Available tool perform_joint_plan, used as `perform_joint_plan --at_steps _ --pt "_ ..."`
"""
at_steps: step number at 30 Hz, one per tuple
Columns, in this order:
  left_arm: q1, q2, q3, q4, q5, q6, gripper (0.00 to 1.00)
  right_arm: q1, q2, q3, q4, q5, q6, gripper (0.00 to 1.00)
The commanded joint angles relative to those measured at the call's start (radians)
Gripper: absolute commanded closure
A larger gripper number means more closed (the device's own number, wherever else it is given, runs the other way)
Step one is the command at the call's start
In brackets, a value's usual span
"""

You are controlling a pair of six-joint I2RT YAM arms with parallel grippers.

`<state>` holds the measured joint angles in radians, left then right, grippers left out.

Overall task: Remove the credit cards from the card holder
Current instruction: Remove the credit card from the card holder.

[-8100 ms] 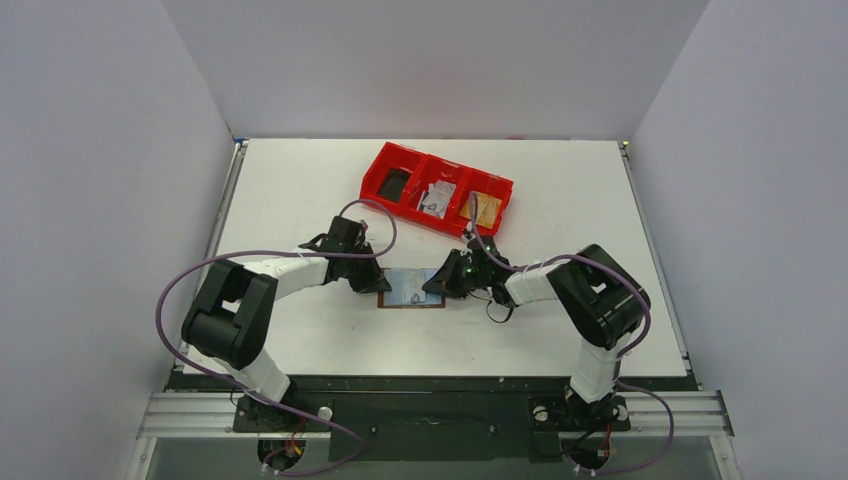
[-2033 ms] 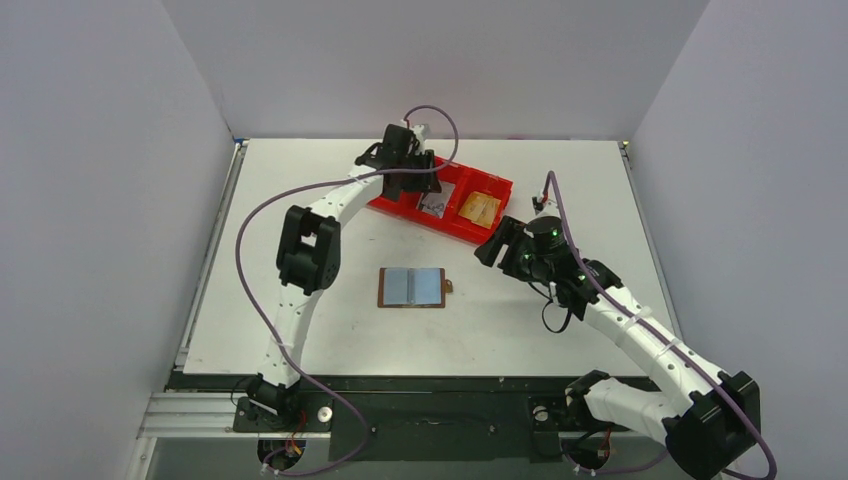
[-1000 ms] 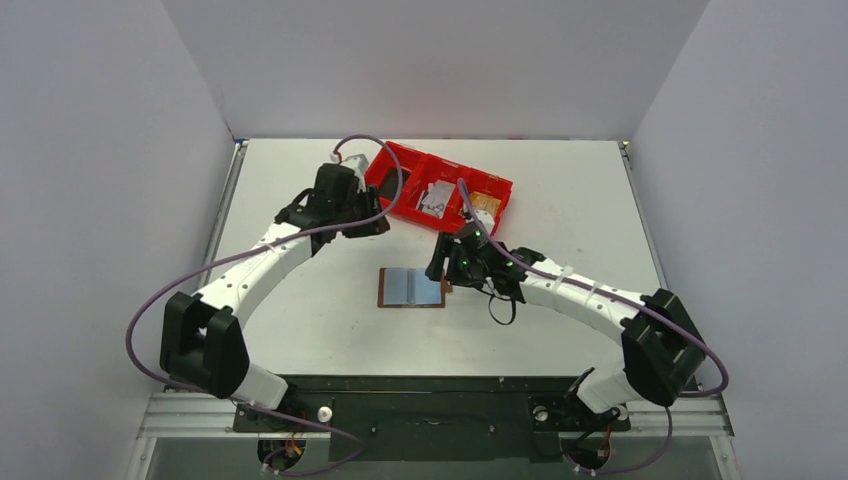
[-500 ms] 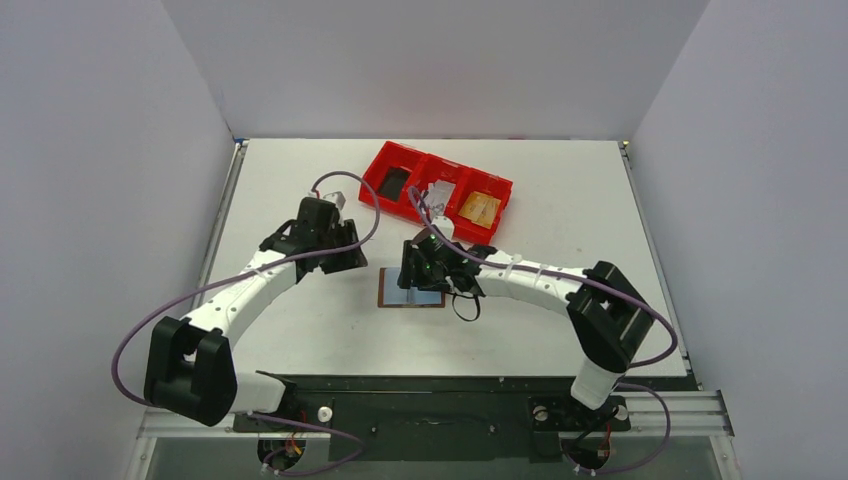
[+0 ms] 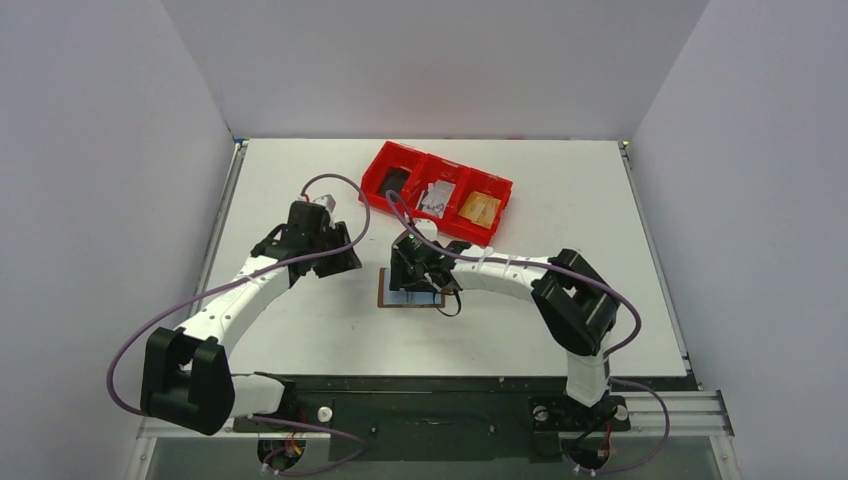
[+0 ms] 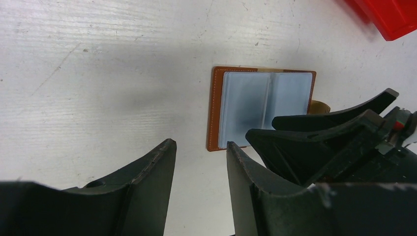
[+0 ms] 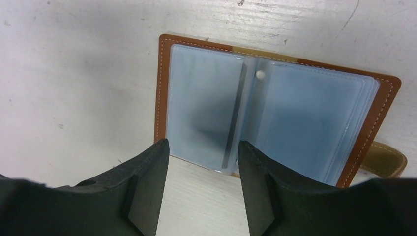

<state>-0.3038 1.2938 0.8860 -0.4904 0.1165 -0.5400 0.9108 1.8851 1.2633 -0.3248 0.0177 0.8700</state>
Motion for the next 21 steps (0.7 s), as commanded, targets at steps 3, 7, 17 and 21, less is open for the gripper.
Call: perform_joint_plan --at_steps 3,7,17,21 --pt "0.008 -0.023 0.002 0.022 0.023 -0.009 0.60 0.006 0.037 0.063 -0.049 0.044 -0.026 0.50" --pt "0.008 -0.022 0.002 0.026 0.027 -0.010 0.60 0.015 0.062 0.082 -0.068 0.061 -0.043 0.50" --pt "0.008 -0.010 -0.002 0.032 0.030 -0.015 0.60 0.053 0.111 0.154 -0.151 0.153 -0.088 0.51" --pt "0.008 -0.007 -0.002 0.035 0.032 -0.017 0.60 0.054 0.141 0.163 -0.170 0.148 -0.092 0.51"
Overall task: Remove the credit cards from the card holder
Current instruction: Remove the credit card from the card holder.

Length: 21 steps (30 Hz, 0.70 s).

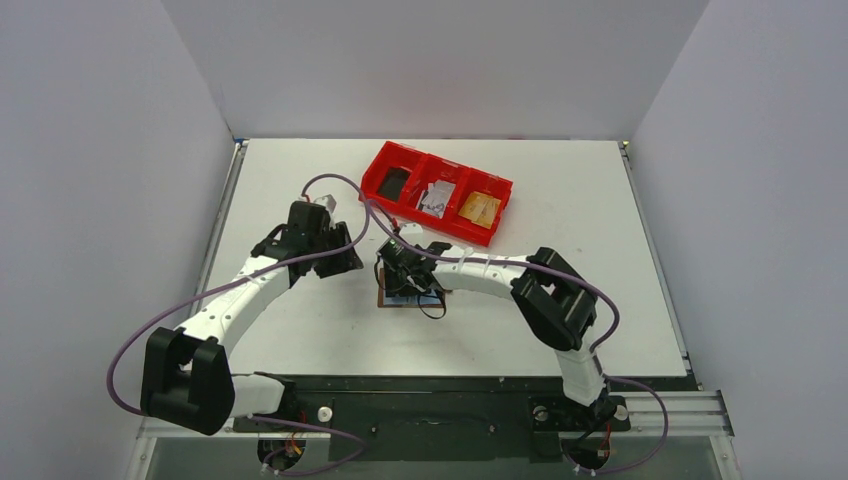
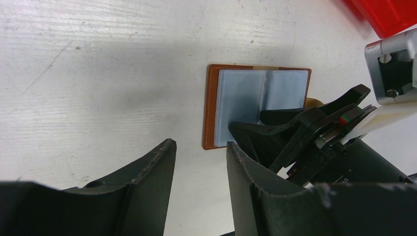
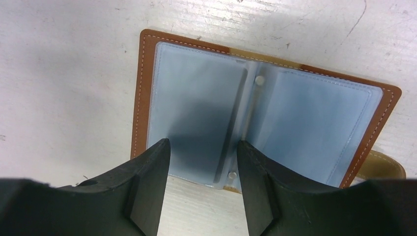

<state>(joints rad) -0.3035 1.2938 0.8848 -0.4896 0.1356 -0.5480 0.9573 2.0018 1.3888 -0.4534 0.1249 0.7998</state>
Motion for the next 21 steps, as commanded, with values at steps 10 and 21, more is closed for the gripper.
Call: perform_joint_plan --at_steps 10,21 --pt "0.007 0.007 -0.004 0.041 0.022 -0.015 0.60 0.014 0.080 0.047 -0.092 0.052 -0.064 0.65" --pt "0.007 0.037 -0.025 0.066 0.045 -0.039 0.60 -0.002 0.060 -0.041 -0.040 0.002 -0.089 1.00"
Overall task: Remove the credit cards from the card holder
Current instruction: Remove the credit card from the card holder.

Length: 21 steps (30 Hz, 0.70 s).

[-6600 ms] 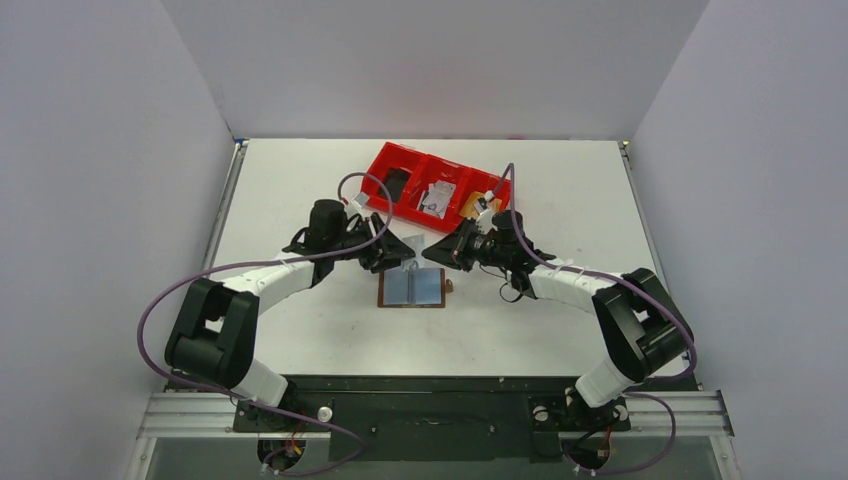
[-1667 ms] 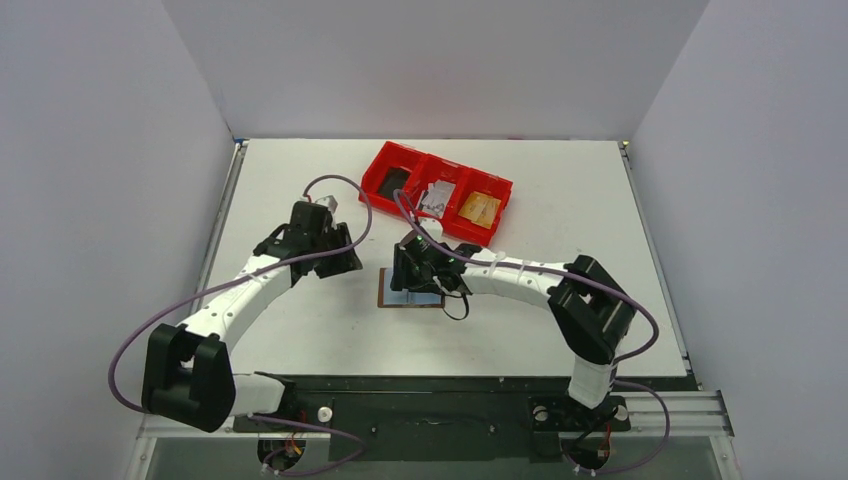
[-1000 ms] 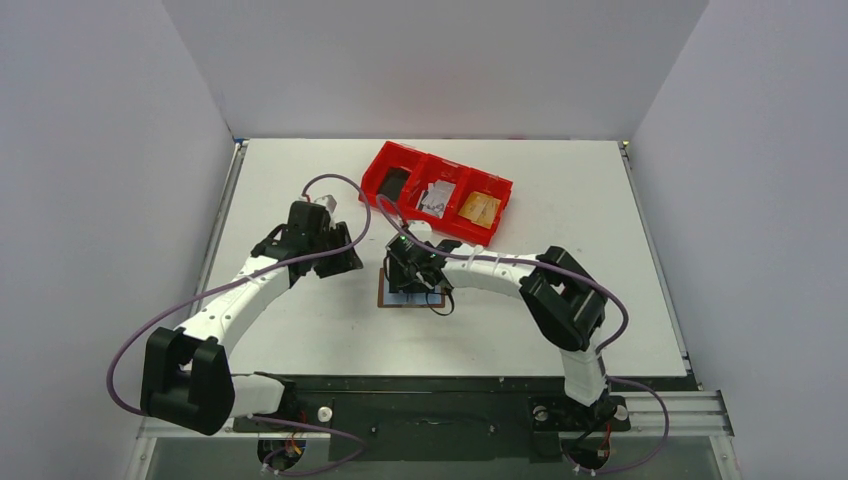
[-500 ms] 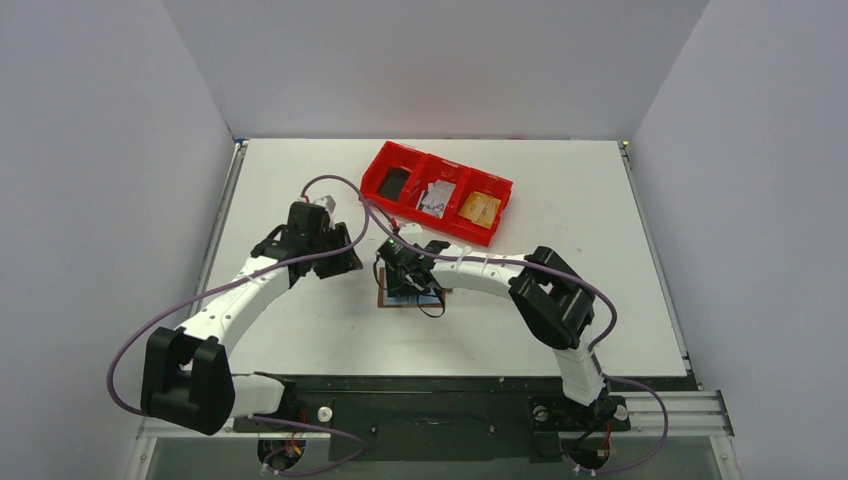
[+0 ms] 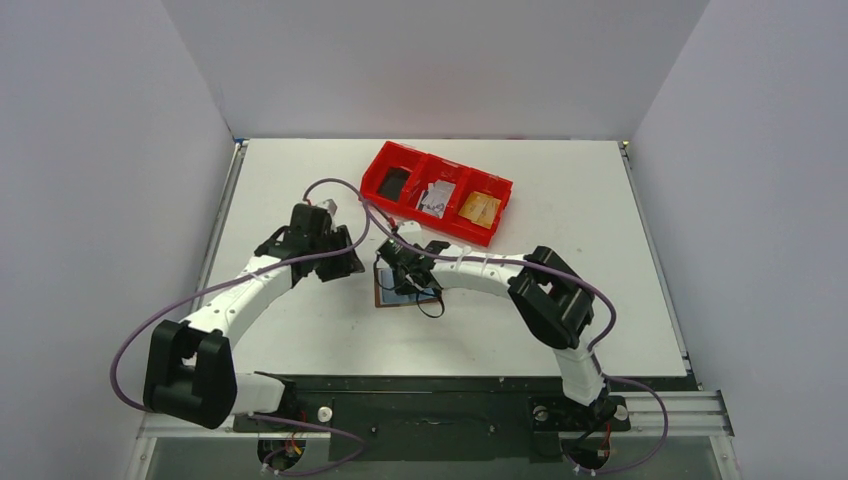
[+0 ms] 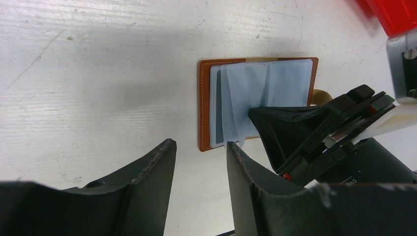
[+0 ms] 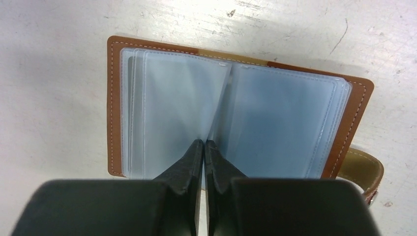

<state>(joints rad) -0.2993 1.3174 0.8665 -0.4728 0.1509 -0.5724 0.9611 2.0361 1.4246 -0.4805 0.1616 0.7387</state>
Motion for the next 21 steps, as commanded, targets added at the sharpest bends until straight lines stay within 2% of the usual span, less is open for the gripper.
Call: perform_joint_plan --at_steps 1,12,21 --pt "0.003 0.015 -0.010 0.056 0.037 -0.017 0.60 -0.009 0.013 -0.089 0.012 -0.055 -0.029 1.00" --pt "-0.010 0.072 -0.050 0.137 0.118 -0.077 0.60 -0.099 -0.053 -0.315 0.317 -0.368 -0.001 1.00" --pt "-0.060 0.129 -0.060 0.195 0.157 -0.110 0.61 -0.128 -0.044 -0.361 0.362 -0.402 0.016 1.00"
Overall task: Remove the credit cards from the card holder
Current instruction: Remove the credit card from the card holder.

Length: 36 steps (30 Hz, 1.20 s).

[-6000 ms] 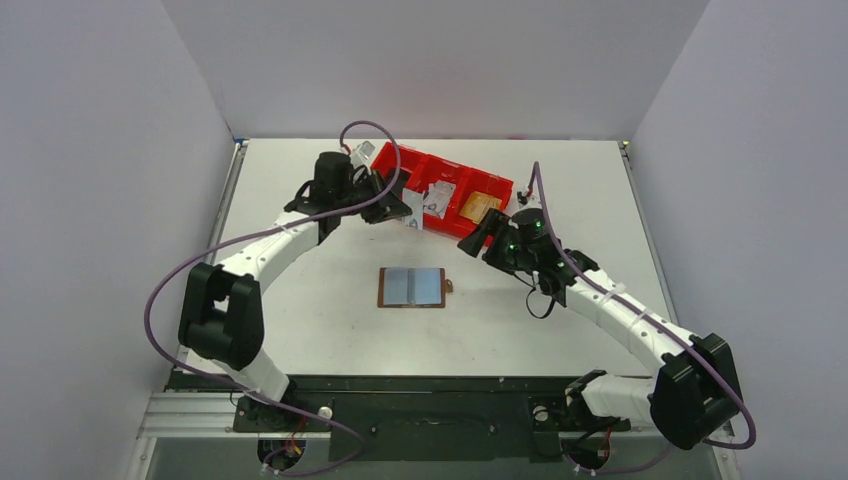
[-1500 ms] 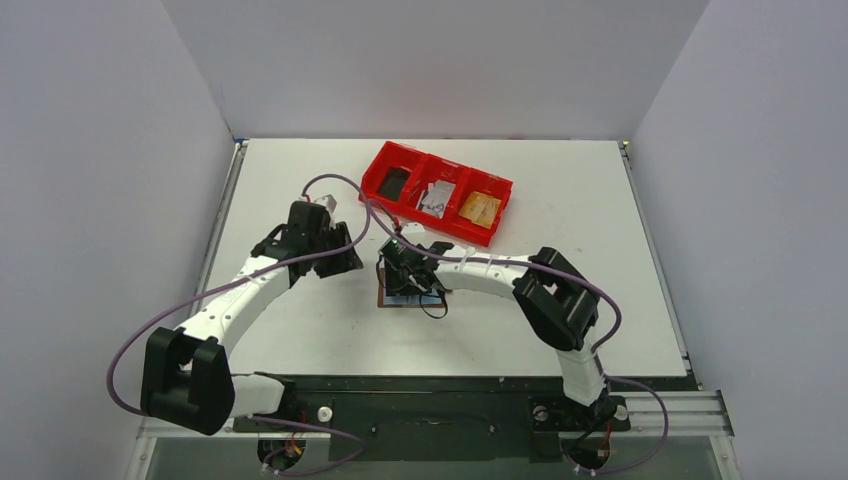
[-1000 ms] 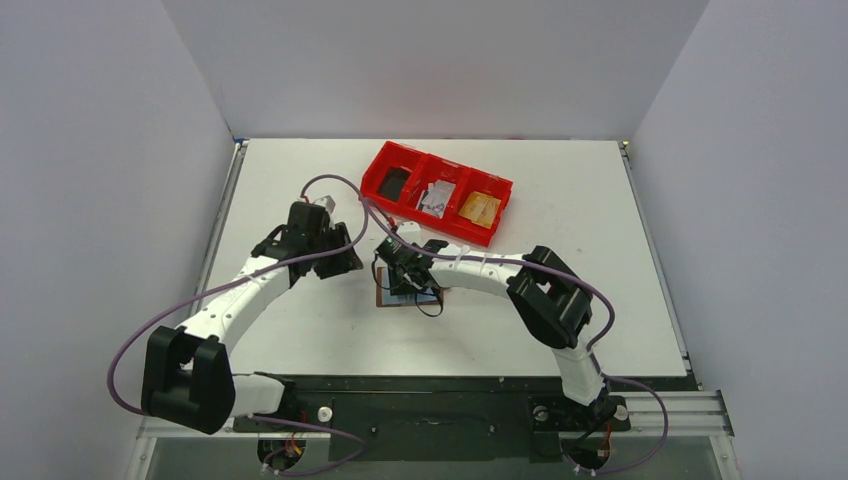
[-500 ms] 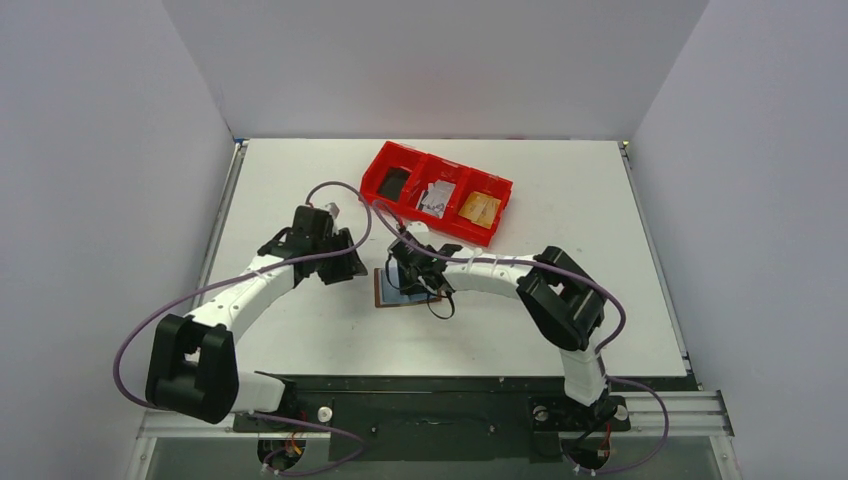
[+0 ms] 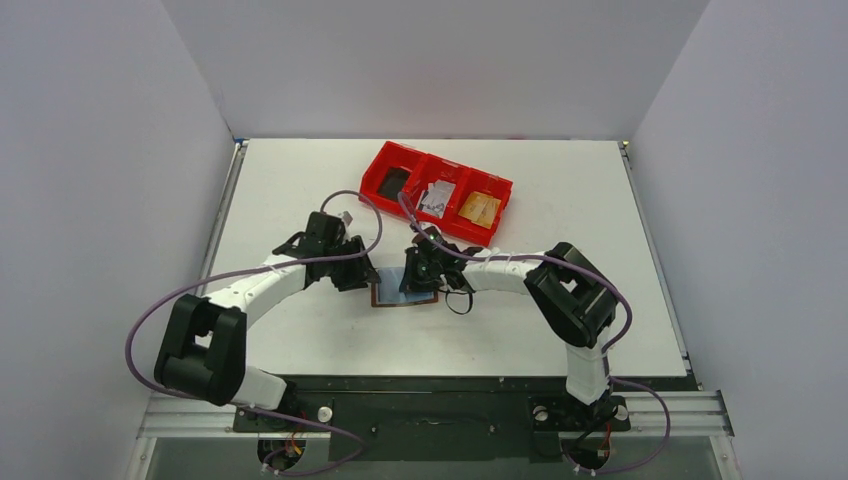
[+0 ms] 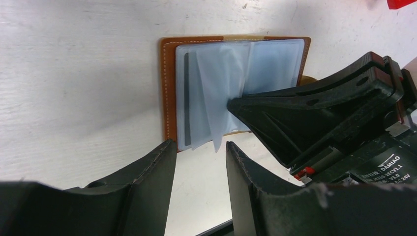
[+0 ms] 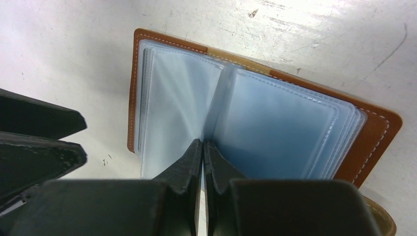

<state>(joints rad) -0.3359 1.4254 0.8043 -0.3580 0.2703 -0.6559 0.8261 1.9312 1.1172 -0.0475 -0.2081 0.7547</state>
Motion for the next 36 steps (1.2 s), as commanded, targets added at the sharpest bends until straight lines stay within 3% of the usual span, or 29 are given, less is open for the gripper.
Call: perform_joint_plan --at_steps 1,21,25,32,34,36 --pt "-0.028 0.031 0.001 0.088 0.039 -0.028 0.61 0.005 0.063 -0.057 -0.068 -0.034 0.002 1.00" --pt "-0.071 0.159 -0.028 0.226 0.064 -0.073 0.68 0.000 0.061 -0.064 -0.064 -0.034 0.006 1.00" --pt "-0.073 0.181 -0.030 0.243 0.065 -0.077 0.74 0.000 0.059 -0.063 -0.065 -0.034 0.004 1.00" --pt "-0.081 0.181 -0.036 0.245 0.054 -0.087 1.00 0.000 0.027 -0.048 -0.082 -0.021 -0.005 1.00" --pt "-0.085 0.160 -0.040 0.233 0.041 -0.091 1.00 0.002 0.008 -0.034 -0.098 -0.010 -0.010 0.95" --pt "-0.087 0.132 -0.047 0.218 0.027 -0.099 1.00 0.002 -0.019 -0.022 -0.112 0.002 -0.015 0.84"
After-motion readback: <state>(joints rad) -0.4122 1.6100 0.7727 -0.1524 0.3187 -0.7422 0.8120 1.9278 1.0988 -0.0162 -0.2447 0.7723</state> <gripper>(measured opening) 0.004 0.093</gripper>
